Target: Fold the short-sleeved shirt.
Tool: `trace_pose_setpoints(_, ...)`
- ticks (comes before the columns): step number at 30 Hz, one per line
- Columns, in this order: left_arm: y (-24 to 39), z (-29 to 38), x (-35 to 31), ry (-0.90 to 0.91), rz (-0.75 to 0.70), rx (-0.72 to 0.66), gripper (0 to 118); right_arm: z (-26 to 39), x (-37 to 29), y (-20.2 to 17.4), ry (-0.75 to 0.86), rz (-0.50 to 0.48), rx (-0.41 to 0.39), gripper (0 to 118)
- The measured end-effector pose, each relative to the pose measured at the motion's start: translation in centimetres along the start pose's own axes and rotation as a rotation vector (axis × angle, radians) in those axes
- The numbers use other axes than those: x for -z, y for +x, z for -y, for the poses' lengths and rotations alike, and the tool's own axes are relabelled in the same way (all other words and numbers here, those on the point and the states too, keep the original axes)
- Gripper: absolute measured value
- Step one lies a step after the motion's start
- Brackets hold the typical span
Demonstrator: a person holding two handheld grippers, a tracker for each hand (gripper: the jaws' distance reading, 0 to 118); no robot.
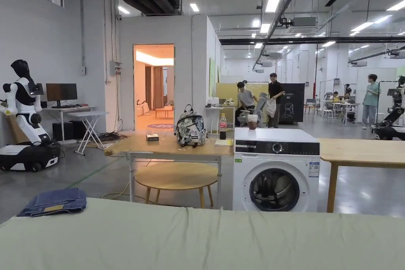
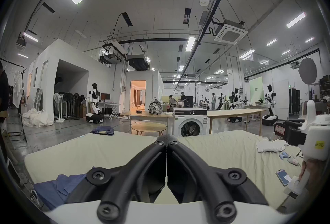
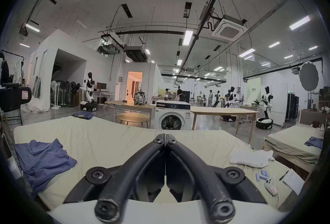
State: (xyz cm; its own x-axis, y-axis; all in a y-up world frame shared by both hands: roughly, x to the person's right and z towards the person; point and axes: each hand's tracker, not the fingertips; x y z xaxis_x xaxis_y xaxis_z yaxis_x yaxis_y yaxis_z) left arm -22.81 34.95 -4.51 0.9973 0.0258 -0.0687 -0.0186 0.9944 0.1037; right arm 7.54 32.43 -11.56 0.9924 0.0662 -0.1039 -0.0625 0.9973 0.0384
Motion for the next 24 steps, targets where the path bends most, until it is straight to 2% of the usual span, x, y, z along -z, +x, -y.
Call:
trace_pose_setpoints(7, 0.24, -0.23, 0.15, -0.006, -0.001, 0.011, 0, 0.22, 0.2, -0.16, -0.015, 0.002, -0.013, 0)
trace_pose_setpoints(10, 0.16, -0.08, 0.24, -0.013, -0.002, 0.002, 0, 0.19, 0.3, -0.67, -0.022, 0.018, -0.048, 0)
trace_pose_setpoints(14, 0.2, 0.04, 0.32, -0.02, -0.001, 0.01, 0, 0.2, 0.2, -0.24, -0.032, -0.027, 0.0, 0)
trace_pose_setpoints(19, 0.1, 0.05, 0.3, -0.016, -0.002, 0.007, 0, 0.14, 0.18, -0.14, -0.029, -0.014, -0.014, 0)
trace_pose_setpoints(24, 0.08, 0.12, 0.26, -0.015, 0.017, 0.007, 0, 0.03, 0.19, 0.22, -0.034, -0.05, 0.023, 0)
